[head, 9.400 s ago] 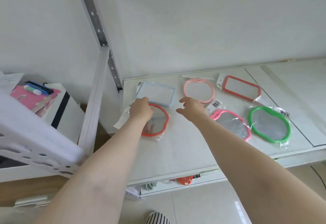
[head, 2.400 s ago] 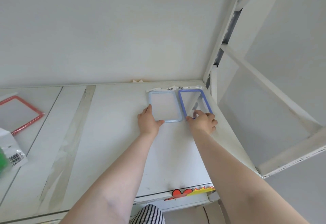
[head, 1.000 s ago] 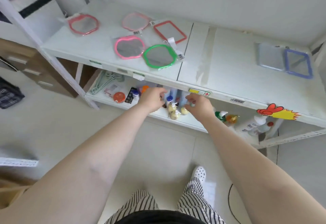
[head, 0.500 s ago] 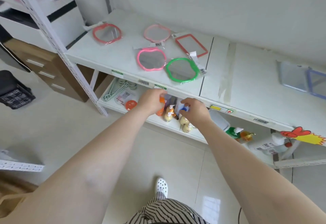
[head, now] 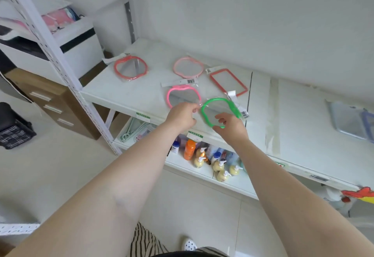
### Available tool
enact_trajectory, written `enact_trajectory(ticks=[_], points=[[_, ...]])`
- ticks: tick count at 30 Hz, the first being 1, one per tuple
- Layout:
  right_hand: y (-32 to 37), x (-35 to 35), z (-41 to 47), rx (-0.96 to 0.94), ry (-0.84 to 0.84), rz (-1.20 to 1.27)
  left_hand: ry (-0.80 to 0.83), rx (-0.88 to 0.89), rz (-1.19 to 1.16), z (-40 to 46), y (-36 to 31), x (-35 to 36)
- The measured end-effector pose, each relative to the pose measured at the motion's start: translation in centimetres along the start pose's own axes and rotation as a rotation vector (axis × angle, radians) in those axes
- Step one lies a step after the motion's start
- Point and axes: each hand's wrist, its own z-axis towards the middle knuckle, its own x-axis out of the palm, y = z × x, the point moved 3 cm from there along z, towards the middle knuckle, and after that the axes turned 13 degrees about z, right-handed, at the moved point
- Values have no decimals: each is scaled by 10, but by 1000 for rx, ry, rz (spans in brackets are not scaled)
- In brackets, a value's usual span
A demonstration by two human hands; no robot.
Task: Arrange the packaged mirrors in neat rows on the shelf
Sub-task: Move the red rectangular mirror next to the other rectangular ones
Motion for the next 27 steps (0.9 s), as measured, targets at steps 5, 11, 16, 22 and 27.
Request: enact_trajectory(ticks=[5,11,16,22,27], points=[[19,17,30,80,-94,-15,42,123,58,38,30,-19],[47,35,49,182,-193,-24,54,243,135,84,65,-55],[48,32,51,271,-259,-30,109,319,117,114,65,-51],[29,0,73,337,-312,-57,157,353,93,150,36,-29],[1,-30,112,315,-329,-46,157,315,119,186,16,-8]])
